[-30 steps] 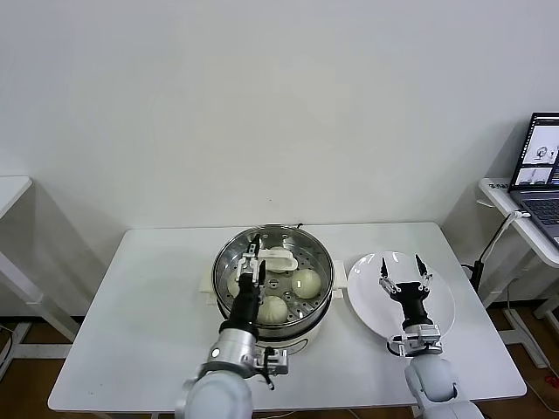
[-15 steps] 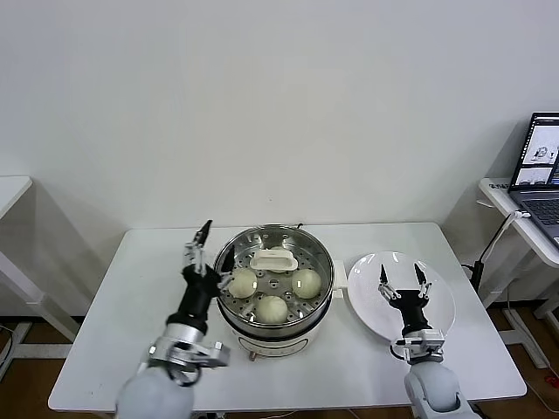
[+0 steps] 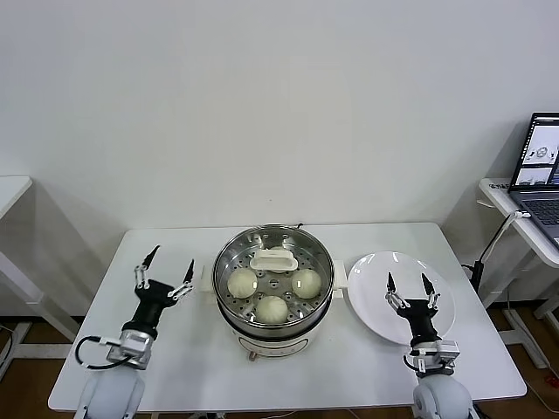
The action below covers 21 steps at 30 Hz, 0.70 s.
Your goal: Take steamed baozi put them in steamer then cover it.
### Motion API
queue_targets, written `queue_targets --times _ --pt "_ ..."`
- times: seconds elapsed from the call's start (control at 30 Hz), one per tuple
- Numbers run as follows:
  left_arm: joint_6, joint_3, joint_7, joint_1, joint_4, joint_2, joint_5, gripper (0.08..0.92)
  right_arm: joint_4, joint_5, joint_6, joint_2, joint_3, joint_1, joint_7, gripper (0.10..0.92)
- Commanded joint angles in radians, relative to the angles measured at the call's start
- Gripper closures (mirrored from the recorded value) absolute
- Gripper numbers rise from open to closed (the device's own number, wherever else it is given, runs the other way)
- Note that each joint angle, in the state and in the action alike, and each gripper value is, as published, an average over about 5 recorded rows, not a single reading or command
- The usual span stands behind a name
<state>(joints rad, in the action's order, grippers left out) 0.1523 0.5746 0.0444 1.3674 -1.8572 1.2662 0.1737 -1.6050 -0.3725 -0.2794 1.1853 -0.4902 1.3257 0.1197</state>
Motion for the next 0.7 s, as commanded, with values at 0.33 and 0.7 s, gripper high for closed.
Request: queue_targets --times 0.33,0.7 --pt "0.240 0.105 0.047 0.052 0.194 0.005 -0.271 0.177 -0.023 -0.023 -0.024 0.027 -0.042 0.077 -0.044 0.203" --pt "0.244 0.091 0.049 0.075 0.170 0.006 -0.250 0.177 -0.027 -0.003 -0.040 0.034 -0.037 0.086 -0.040 0.203"
